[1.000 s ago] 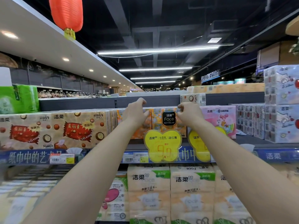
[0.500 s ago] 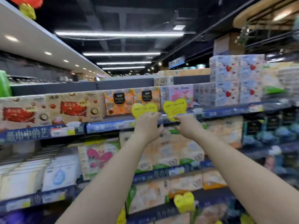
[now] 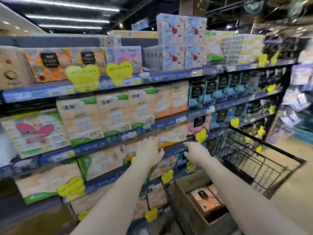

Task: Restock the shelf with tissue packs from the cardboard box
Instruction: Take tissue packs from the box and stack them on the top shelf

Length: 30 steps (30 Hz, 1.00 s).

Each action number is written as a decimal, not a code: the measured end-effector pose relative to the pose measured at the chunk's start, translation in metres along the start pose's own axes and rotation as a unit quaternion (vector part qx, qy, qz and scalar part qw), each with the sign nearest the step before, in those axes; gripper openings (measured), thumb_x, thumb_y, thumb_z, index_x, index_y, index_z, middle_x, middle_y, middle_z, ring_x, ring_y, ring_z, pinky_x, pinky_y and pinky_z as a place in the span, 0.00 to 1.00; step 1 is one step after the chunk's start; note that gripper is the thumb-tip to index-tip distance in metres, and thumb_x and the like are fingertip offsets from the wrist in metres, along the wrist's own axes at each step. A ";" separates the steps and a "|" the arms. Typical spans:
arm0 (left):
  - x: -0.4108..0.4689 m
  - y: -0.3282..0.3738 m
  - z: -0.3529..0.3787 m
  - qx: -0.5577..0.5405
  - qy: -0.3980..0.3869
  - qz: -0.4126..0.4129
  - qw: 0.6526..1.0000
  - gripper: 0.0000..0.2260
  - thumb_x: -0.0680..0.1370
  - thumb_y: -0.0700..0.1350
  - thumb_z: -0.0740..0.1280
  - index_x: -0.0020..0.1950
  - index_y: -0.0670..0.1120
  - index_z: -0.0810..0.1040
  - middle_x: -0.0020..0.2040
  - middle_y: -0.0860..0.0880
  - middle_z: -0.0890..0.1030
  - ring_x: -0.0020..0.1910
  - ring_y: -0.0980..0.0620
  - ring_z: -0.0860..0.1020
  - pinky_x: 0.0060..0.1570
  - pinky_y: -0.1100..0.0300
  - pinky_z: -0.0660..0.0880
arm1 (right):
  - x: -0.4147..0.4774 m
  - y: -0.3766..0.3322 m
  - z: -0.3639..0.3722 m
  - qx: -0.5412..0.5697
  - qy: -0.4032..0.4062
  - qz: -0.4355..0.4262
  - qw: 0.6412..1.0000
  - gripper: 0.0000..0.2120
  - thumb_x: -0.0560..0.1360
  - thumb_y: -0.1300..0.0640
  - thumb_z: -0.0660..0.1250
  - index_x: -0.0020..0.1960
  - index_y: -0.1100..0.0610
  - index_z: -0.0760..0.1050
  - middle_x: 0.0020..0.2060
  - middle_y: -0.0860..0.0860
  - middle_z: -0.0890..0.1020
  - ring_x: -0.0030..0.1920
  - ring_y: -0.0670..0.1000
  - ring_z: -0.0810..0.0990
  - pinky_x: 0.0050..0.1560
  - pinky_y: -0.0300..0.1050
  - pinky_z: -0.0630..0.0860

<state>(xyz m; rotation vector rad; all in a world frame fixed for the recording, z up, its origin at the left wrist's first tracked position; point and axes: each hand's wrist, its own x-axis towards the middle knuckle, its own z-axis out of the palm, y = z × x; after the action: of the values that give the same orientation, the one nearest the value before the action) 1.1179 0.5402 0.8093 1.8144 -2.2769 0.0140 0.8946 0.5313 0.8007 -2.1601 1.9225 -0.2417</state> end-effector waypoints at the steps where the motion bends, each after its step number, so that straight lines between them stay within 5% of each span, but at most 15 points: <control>1: 0.002 0.016 0.014 0.001 -0.007 0.004 1.000 0.27 0.83 0.59 0.60 0.79 0.49 0.68 0.74 0.46 0.75 0.67 0.42 0.77 0.61 0.47 0.77 | -0.002 0.022 0.009 0.003 -0.009 0.012 1.000 0.26 0.84 0.54 0.61 0.80 0.51 0.63 0.71 0.53 0.77 0.44 0.52 0.81 0.30 0.40 0.68; 6: 0.022 0.099 0.085 -0.018 -0.068 -0.022 0.997 0.26 0.83 0.58 0.62 0.79 0.50 0.68 0.71 0.45 0.76 0.68 0.41 0.76 0.63 0.46 0.75 | -0.005 0.134 0.041 0.010 -0.049 0.065 0.997 0.26 0.83 0.53 0.62 0.80 0.51 0.64 0.73 0.52 0.75 0.64 0.56 0.80 0.48 0.48 0.80; 9: 0.030 0.145 0.135 -0.041 -0.117 -0.042 0.991 0.25 0.83 0.59 0.62 0.77 0.50 0.69 0.67 0.45 0.78 0.64 0.42 0.77 0.59 0.48 0.77 | -0.002 0.202 0.060 0.011 -0.096 0.074 0.993 0.27 0.83 0.52 0.61 0.81 0.52 0.62 0.72 0.54 0.76 0.57 0.58 0.82 0.32 0.40 0.70; 13: 0.033 0.193 0.197 -0.046 -0.189 -0.078 0.978 0.26 0.83 0.58 0.62 0.79 0.50 0.67 0.68 0.44 0.77 0.66 0.40 0.76 0.64 0.45 0.74 | 0.000 0.277 0.092 0.037 -0.144 0.090 0.985 0.26 0.82 0.53 0.61 0.80 0.51 0.65 0.70 0.54 0.78 0.55 0.57 0.83 0.48 0.50 0.82; 17: 0.038 0.221 0.246 -0.062 -0.238 -0.127 0.961 0.28 0.82 0.59 0.62 0.80 0.49 0.67 0.72 0.44 0.75 0.70 0.40 0.74 0.65 0.45 0.75 | 0.012 0.328 0.118 0.052 -0.176 0.107 0.977 0.24 0.82 0.52 0.62 0.77 0.49 0.68 0.64 0.55 0.81 0.54 0.58 0.82 0.41 0.49 0.76; 23: 0.065 0.238 0.308 -0.062 -0.274 -0.184 0.942 0.26 0.82 0.59 0.62 0.78 0.50 0.68 0.68 0.44 0.77 0.67 0.40 0.76 0.62 0.46 0.76 | 0.060 0.384 0.153 0.078 -0.220 0.135 0.963 0.27 0.82 0.49 0.64 0.79 0.52 0.65 0.70 0.56 0.77 0.66 0.60 0.78 0.60 0.53 0.78; 30: 0.125 0.232 0.390 -0.082 -0.339 -0.258 0.901 0.25 0.84 0.57 0.61 0.79 0.51 0.65 0.72 0.45 0.74 0.69 0.42 0.77 0.62 0.50 0.75 | 0.136 0.447 0.196 0.060 -0.267 0.173 0.946 0.24 0.79 0.53 0.65 0.74 0.55 0.72 0.66 0.58 0.80 0.66 0.62 0.78 0.65 0.53 0.76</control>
<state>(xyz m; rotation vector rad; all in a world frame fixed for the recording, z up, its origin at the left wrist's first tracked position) 0.8011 0.4155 0.4842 2.5358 -1.9563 -1.0077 0.5403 0.3622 0.4801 -1.5576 1.8494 0.2585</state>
